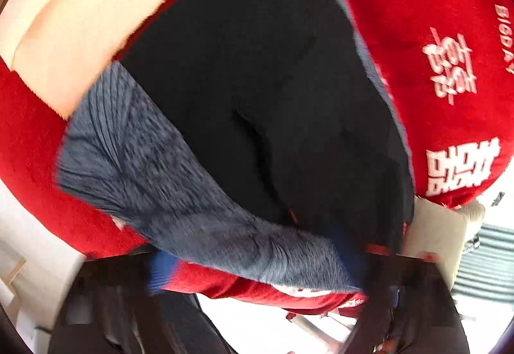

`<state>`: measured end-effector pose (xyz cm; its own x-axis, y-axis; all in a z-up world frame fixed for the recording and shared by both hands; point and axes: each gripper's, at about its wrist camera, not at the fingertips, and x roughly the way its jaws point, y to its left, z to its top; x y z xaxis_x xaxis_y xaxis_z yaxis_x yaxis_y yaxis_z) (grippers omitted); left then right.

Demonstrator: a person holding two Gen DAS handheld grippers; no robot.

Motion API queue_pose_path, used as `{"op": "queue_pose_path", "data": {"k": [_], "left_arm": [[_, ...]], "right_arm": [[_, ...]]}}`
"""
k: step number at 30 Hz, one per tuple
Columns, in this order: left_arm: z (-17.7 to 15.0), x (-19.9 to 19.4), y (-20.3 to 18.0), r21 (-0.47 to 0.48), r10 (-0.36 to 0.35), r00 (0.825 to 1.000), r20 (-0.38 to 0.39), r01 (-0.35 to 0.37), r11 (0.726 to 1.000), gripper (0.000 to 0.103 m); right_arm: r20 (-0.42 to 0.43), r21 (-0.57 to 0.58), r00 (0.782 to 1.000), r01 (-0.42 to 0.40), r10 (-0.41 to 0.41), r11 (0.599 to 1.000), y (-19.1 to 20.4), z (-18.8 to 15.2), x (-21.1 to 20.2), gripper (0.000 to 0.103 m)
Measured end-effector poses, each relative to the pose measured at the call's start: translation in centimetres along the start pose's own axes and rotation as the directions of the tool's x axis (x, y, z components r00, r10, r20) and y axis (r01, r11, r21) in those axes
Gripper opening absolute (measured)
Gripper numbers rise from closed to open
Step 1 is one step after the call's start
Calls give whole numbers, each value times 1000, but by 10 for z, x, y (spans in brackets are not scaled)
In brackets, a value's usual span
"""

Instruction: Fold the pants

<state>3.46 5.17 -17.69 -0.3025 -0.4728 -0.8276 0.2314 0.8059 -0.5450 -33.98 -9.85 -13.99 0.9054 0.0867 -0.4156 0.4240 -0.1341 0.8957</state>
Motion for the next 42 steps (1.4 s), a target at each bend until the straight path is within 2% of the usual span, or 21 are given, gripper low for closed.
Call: {"op": "queue_pose_path", "data": {"k": [1, 3, 4, 5, 8, 11, 16, 19, 22, 25, 28, 30, 31, 32, 33, 35, 36, 38, 39, 40, 42], "left_arm": [[3, 0, 2, -8, 1, 1000, -6, -1, 1000, 56], [5, -4, 2, 17, -9, 1000, -6, 9, 1000, 30], [5, -6, -2, 37, 10, 1000, -10, -9, 999, 24], [6, -12, -5, 63, 24, 1000, -7, -23, 998, 22], [12, -32, -28, 125, 23, 1000, 16, -25, 992, 22], [25, -51, -60, 185, 3, 998, 59, -14, 983, 22], [75, -63, -116, 217, -26, 987, 159, -9, 976, 22], [117, -49, -147, 208, -7, 979, 203, -36, 977, 22], [153, -25, -156, 193, 28, 972, 232, -75, 978, 22], [187, 12, -169, 195, 100, 960, 261, -154, 969, 23], [212, 47, -175, 183, 199, 938, 283, -257, 949, 33], [218, 52, -171, 169, 210, 935, 285, -264, 950, 42], [219, 52, -169, 163, 210, 934, 288, -264, 951, 42], [221, 49, -172, 162, 221, 931, 290, -276, 948, 46], [220, 44, -175, 162, 239, 925, 296, -295, 942, 56], [216, 27, -179, 152, 285, 896, 340, -352, 924, 76], [213, 17, -181, 151, 301, 879, 369, -377, 914, 76], [203, 2, -185, 190, 330, 860, 389, -425, 885, 76], [197, 0, -191, 219, 346, 852, 392, -452, 865, 76], [190, 2, -195, 251, 354, 850, 390, -467, 848, 76], [170, 19, -207, 343, 357, 863, 358, -477, 809, 76]], "right_arm": [[2, 9, 1000, 8, -8, 1000, -2, 0, -1, 10], [1, 22, 1000, 20, -20, 1000, -4, 0, -2, 10], [-1, 22, 999, 32, -32, 999, -2, 0, -2, 10], [-1, 20, 999, 39, -39, 999, -1, 0, -3, 9], [-2, 10, 999, 52, -52, 999, 15, 9, -4, 9], [-21, -54, 997, 67, -68, 996, 44, 32, -5, 9], [-116, -183, 987, 88, -111, 979, 100, 104, 17, 9], [-182, -238, 968, 129, -174, 963, 121, 154, 43, 9], [-236, -259, 943, 170, -233, 951, 126, 204, 79, 9], [-271, -273, 913, 230, -304, 934, 118, 248, 119, 9], [-299, -316, 876, 284, -379, 905, 102, 280, 158, 11], [-310, -337, 855, 310, -416, 889, 89, 291, 174, 12], [-314, -337, 850, 317, -423, 887, 82, 297, 180, 12], [-320, -327, 854, 308, -411, 894, 77, 300, 182, 12], [-330, -314, 856, 297, -397, 902, 75, 303, 183, 12], [-359, -302, 849, 288, -388, 909, 76, 305, 182, 13], [-367, -308, 843, 289, -394, 906, 79, 305, 181, 14], [-362, -342, 834, 298, -417, 891, 93, 303, 176, 23], [-335, -370, 838, 302, -430, 878, 103, 302, 170, 35], [-292, -411, 851, 301, -437, 860, 116, 299, 160, 43], [-253, -467, 868, 277, -427, 840, 133, 290, 144, 43]]}}
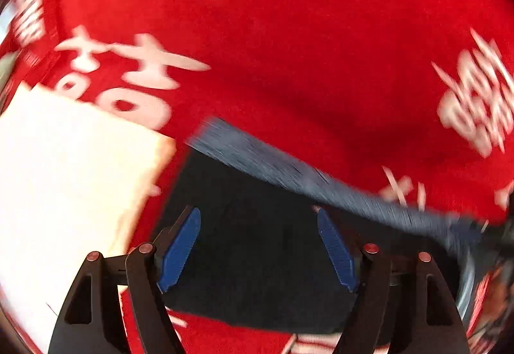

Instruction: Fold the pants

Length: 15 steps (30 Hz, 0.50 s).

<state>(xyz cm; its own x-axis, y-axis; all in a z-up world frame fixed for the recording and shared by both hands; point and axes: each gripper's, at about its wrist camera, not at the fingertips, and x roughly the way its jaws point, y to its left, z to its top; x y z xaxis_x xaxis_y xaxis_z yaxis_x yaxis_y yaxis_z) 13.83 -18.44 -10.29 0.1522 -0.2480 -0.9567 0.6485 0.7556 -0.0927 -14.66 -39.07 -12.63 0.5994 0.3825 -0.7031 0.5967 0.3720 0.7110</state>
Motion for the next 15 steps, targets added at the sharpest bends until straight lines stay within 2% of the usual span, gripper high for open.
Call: {"op": "queue_pose_path", "data": {"k": [2, 4, 5, 6, 7, 8, 9, 11, 13, 15], "left_arm": [[-14, 18, -27, 65, -9, 999, -43, 12, 998, 76], [-29, 39, -50, 107, -11, 996, -87, 20, 994, 76], [-36, 54, -63, 134, 14, 995, -103, 0, 991, 76], [-41, 62, -74, 161, 68, 993, -100, -52, 986, 77], [-45, 68, -83, 198, 133, 988, -78, -115, 973, 78], [-48, 70, -92, 244, 176, 983, -56, -157, 957, 80], [-49, 68, -96, 259, 183, 982, -55, -163, 952, 80], [-51, 59, -100, 251, 114, 989, -93, -88, 964, 80], [-57, 45, -105, 249, 80, 990, -115, -49, 967, 80], [-67, 26, -118, 285, 51, 992, -115, -17, 958, 80]], "right_arm": [[-10, -49, 1000, -5, 4, 999, 10, -13, -7, 43], [-54, -78, 997, 57, -61, 995, 7, -27, 2, 42], [-76, -96, 988, 125, -133, 987, 1, -32, 13, 42], [-77, -110, 974, 204, -213, 973, -8, -36, 21, 42], [-69, -117, 961, 258, -267, 959, -15, -36, 26, 33], [-48, -113, 962, 262, -269, 958, -20, -36, 25, 26], [-26, -89, 969, 241, -245, 966, -25, -36, 18, 23], [33, -21, 986, 163, -162, 986, -32, -42, -10, 24], [88, -15, 987, 135, -133, 991, -36, -57, -38, 36], [137, -10, 980, 147, -144, 989, -39, -79, -66, 48]]}}
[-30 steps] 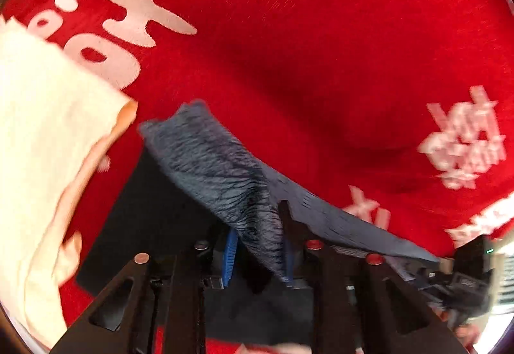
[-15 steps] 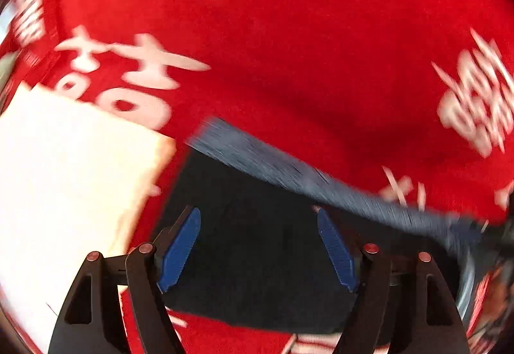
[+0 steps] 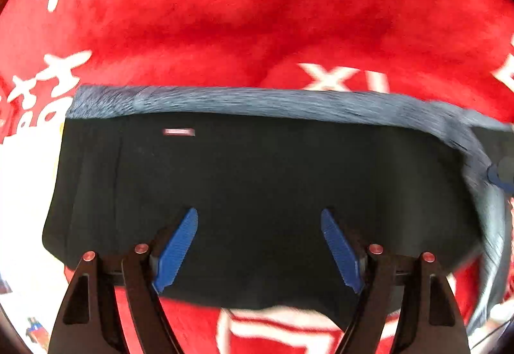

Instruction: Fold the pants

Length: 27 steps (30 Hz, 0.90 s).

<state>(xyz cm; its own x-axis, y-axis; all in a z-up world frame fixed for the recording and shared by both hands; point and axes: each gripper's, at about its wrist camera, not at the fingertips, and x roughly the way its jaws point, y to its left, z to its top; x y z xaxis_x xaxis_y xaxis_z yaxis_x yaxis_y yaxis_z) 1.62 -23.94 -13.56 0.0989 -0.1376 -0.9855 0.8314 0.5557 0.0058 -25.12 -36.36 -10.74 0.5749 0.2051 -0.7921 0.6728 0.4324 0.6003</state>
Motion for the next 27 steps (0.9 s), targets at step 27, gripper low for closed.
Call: {"op": "queue_pose_path", "data": {"k": [27], "left_arm": [[-104, -15, -222, 283, -285, 943, -174, 325, 902, 80]], "right_arm": [[154, 422, 975, 83, -162, 903, -168, -287, -139, 43]]}}
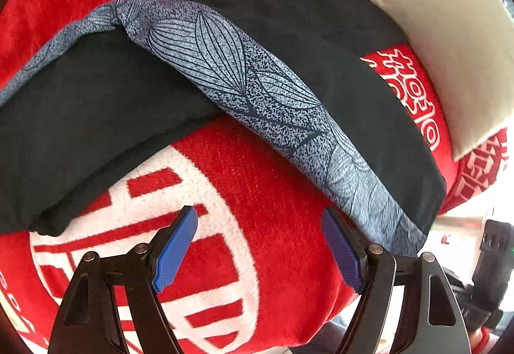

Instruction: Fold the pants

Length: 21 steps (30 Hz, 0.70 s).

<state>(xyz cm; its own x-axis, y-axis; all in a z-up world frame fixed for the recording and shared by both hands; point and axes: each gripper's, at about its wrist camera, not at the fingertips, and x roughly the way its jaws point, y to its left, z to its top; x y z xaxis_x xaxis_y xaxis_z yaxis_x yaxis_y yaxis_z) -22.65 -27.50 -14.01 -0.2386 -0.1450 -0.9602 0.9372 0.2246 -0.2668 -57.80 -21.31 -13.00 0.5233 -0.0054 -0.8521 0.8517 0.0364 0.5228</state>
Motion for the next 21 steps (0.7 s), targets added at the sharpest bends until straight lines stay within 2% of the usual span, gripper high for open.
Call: {"op": "queue_pose_path", "data": {"k": [1, 2, 3, 7, 12, 16, 18, 21], "left_arm": [[2, 2, -3, -14, 16, 1000, -5, -16, 1000, 80], [3, 4, -4, -24, 28, 1000, -7, -28, 999, 80], [4, 4, -5, -36, 40, 999, -5, -41, 999, 80], [17, -13, -7, -89, 83, 996, 41, -79, 993, 80], [46, -42, -5, -169, 134, 984, 121, -113, 979, 80], [73, -59, -2, -213, 187, 964, 192, -145, 966, 80], [86, -60, -1, -238, 216, 952, 217, -163, 958, 80], [105, -53, 4, -270, 248, 943, 220, -186, 945, 80]], "right_arm": [[-26, -6, 999, -18, 18, 1000, 2, 4, 4, 21], [-74, -14, 997, -26, 25, 1000, 3, 11, 9, 7], [-107, -19, 994, -41, 38, 999, 5, 18, 9, 3], [-82, -68, 987, -147, 141, 987, 20, 70, -32, 3], [22, -255, 989, -134, 144, 958, 51, 191, -94, 3], [78, -359, 995, -30, 62, 933, 70, 288, -99, 3], [85, -383, 996, 50, -19, 922, 76, 337, -85, 3], [66, -412, 992, 121, -103, 903, 81, 379, -61, 3]]}}
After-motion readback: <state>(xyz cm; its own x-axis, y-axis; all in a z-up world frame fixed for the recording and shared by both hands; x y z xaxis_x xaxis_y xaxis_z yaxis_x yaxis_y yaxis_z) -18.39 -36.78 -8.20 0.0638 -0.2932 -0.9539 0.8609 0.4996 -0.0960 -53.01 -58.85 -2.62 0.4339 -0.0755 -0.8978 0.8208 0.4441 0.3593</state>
